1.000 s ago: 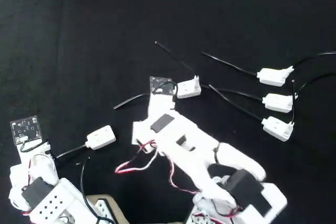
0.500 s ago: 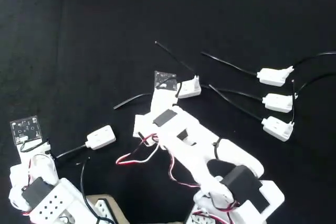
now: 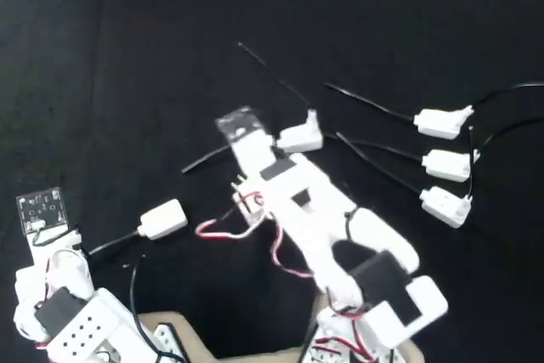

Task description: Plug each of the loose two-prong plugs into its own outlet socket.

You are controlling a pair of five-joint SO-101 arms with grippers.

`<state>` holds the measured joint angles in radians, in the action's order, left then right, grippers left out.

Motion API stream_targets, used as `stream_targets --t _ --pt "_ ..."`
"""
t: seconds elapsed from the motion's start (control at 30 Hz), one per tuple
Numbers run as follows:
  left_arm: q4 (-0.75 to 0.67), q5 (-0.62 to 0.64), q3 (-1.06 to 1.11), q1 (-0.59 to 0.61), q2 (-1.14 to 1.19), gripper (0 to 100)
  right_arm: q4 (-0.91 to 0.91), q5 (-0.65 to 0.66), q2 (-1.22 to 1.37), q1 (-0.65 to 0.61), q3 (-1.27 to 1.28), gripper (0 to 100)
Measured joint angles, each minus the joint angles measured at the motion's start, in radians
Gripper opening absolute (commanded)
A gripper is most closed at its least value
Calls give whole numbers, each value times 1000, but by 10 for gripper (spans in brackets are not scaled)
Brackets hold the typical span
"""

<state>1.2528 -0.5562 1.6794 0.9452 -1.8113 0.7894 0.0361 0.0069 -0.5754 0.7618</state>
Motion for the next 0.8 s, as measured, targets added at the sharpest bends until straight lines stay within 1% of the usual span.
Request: stream_targets --t 0.07,0.13,0.27,0.33,0.43,0.53,0.6,0.7,0.8 --pt "0 0 0 0 0 41 75 100 3 0 -49 15" --pt "0 0 0 0 0 41 180 164 5 -3 -104 18" --pt "0 0 0 0 0 41 422 258 -18 -71 -232 17" --pt "0 0 0 0 0 41 503 296 -48 -83 -264 15" --pt "0 0 0 0 0 41 548 373 -104 -95 -288 15" --pt "0 0 0 0 0 41 559 479 -160 -95 -296 16" --pt "0 0 0 0 0 41 555 572 -181 -95 -296 15" --pt "0 0 0 0 0 41 525 746 -190 -95 -298 15" --pt "0 0 0 0 0 41 520 891 -192 -114 -358 15"
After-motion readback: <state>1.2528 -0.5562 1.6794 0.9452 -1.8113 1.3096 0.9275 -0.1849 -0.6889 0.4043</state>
